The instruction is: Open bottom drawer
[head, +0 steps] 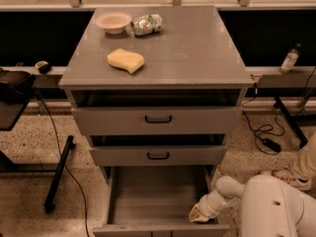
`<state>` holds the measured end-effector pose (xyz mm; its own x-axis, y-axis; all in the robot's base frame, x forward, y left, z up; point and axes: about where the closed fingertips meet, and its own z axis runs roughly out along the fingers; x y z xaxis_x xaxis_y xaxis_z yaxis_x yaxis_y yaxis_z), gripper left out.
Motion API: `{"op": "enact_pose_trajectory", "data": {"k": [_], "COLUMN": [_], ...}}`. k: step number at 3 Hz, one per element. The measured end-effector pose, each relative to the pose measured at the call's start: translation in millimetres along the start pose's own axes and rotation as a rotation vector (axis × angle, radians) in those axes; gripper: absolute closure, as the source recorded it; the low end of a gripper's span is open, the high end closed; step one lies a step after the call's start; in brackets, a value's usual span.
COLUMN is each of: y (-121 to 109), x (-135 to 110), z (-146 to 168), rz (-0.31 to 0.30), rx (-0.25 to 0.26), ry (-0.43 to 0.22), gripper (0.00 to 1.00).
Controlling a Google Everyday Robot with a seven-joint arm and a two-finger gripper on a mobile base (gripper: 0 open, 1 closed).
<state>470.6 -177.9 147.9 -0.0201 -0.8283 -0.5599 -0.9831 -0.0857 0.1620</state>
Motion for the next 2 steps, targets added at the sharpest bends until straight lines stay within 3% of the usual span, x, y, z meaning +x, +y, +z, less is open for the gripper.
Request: {"op": "enact_pose_trajectory", "data": {"k": [1, 2], "y": [10.5, 12.1], "x": [-2.8, -5.5], "z": [-21.0, -27.5], "rz": [0.028, 0.031], "rx": [0.052, 0.056], "ry": [-0.027, -0.031], "gripper": [1.0, 1.0]}}
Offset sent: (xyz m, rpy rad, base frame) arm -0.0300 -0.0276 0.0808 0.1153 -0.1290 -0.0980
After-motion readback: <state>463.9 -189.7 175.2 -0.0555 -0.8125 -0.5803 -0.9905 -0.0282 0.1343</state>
